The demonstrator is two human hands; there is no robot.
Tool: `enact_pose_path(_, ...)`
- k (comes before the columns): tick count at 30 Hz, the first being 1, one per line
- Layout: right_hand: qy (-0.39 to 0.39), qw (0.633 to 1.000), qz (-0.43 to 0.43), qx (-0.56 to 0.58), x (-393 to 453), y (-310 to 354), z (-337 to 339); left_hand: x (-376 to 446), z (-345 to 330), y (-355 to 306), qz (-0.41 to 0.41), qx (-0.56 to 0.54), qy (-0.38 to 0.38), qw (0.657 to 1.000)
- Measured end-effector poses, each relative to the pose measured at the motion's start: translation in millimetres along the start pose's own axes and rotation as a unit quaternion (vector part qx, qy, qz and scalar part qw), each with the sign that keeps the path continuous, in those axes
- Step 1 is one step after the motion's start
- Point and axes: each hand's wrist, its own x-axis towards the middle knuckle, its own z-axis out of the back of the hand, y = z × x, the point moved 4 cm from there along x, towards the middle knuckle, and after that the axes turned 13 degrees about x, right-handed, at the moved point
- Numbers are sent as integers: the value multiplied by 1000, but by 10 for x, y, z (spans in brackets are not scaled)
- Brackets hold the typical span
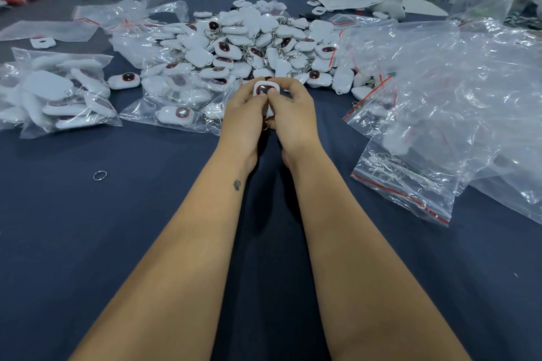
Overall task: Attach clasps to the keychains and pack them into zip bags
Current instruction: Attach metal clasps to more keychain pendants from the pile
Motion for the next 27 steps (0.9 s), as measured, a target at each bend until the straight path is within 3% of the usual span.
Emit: enact_pose_path(27, 56, 998, 17, -1, -85, 63, -36, -34, 32, -5, 34, -24, -22, 999)
